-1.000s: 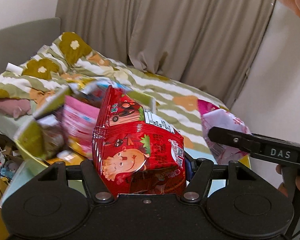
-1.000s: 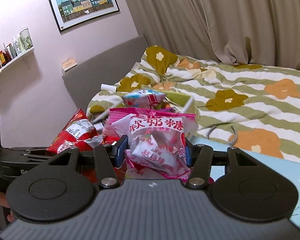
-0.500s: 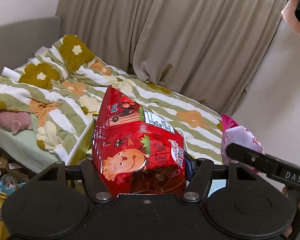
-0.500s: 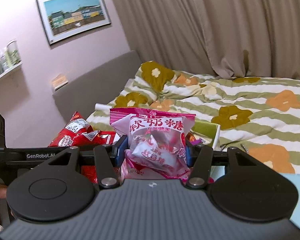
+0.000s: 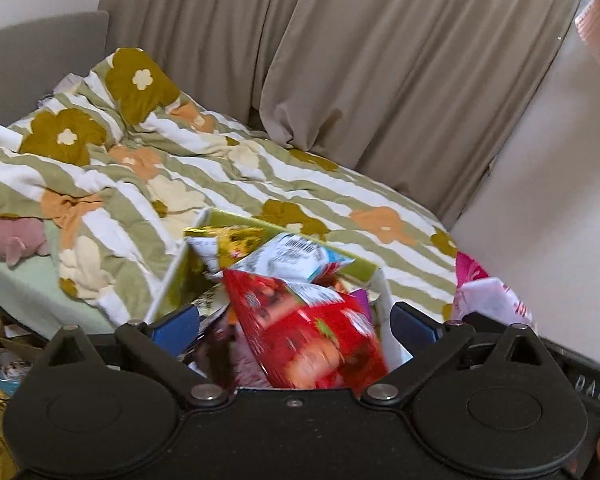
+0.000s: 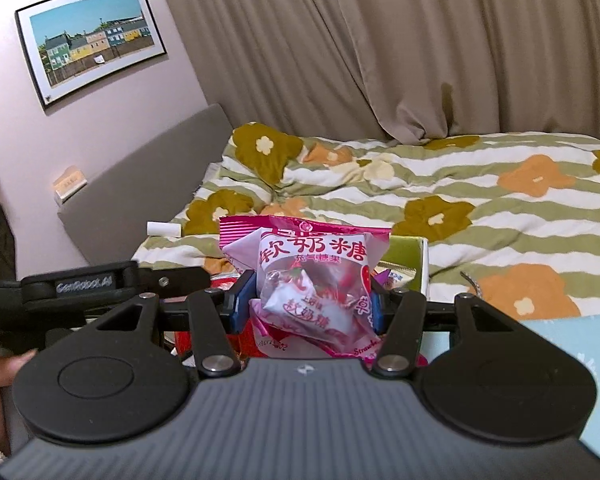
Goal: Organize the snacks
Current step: 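Open the left tool to drop the red bag while the right tool drops the pink bag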
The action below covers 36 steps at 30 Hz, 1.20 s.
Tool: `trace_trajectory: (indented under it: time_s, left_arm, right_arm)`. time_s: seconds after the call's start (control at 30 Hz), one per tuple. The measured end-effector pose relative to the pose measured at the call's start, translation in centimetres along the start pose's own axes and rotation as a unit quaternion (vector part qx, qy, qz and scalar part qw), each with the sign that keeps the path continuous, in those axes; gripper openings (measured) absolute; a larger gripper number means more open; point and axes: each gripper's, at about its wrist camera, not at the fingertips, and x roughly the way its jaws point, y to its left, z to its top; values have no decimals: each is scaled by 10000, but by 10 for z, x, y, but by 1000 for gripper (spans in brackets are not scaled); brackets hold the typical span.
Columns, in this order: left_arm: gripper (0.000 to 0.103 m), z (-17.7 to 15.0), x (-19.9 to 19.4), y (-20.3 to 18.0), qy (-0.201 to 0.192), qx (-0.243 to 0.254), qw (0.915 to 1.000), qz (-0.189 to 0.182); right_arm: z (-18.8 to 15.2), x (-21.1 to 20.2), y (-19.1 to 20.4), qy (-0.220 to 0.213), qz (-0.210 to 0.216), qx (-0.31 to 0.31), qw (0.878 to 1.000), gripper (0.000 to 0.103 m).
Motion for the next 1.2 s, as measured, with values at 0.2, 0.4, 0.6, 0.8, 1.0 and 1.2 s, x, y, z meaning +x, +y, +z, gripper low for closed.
trace_trajectory:
  time_s: [0.2, 0.4, 0.6, 0.8, 1.0, 1.2]
  left_arm:
    - [103, -10, -15, 16, -41, -75, 9999, 136]
    - [103, -19, -22, 28, 19, -78, 9998, 205]
    - [103, -25, -28, 35, 30, -62, 9996, 260]
    - [103, -33, -32, 37, 52, 117, 9992, 376]
    - [103, -41, -38, 34, 57, 152, 9989, 447]
    - [103, -49, -58, 7, -186, 409, 9974, 557]
  right_arm:
    - [-5, -4, 8, 35, -130, -66, 9999, 69]
    - [-13, -5, 17, 103, -214, -122, 9996, 69]
    - [-18, -2, 25, 146, -315, -150, 9993, 73]
    - [-31, 4, 34, 193, -382, -236, 9988, 103]
    - [-41, -3, 35, 213, -517, -219, 9982, 103]
    - [-38, -33, 32, -8, -631, -336, 9974, 103]
